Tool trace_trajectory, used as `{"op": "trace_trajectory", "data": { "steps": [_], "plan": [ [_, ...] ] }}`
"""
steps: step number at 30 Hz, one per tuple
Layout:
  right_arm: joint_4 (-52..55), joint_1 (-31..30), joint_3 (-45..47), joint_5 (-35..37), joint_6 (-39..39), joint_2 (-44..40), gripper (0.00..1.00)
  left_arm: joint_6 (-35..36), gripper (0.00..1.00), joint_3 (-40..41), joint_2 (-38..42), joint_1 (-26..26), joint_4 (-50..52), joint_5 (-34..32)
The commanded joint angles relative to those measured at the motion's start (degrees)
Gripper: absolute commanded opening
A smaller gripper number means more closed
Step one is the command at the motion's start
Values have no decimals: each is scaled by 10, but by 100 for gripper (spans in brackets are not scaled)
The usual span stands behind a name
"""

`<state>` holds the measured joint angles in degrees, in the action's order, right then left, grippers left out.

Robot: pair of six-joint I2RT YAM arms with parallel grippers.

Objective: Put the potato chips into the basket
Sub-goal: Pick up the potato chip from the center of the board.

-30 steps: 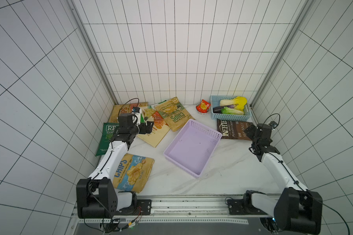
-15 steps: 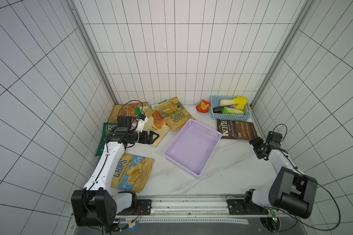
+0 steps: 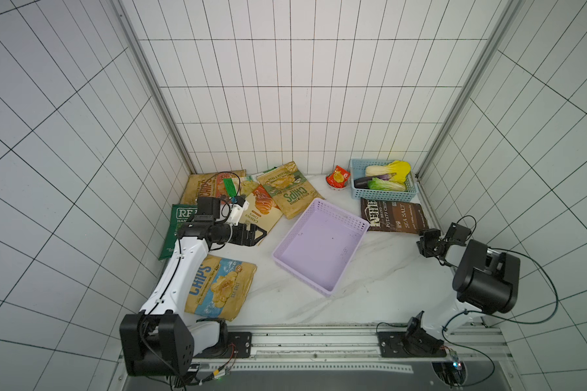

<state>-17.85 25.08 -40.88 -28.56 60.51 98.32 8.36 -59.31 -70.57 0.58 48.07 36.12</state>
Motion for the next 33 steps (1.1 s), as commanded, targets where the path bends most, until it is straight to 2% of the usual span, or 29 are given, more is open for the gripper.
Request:
{"op": "trace_trajectory", "data": {
  "steps": [1,11,18,24,27,30,33],
  "plan": [
    [-47,4,-4,-5,33,35,56,9,97,5,4,1,0,10],
    [-124,4,-14,-6,57,103,53,3,97,6,0,1,-4,7],
    [-130,3,-34,-8,55,122,51,3,97,6,-4,2,-4,7],
    [-149,2,-38,-13,53,120,41,4,97,6,-2,2,-5,10],
    [-132,0,-47,-12,34,105,32,5,97,6,-2,1,-3,14],
    [-123,-3,-51,-10,21,93,19,6,97,6,-2,1,-3,18],
    [-126,-3,-52,-10,20,88,11,7,97,7,-2,1,-3,19]
  ]
}}
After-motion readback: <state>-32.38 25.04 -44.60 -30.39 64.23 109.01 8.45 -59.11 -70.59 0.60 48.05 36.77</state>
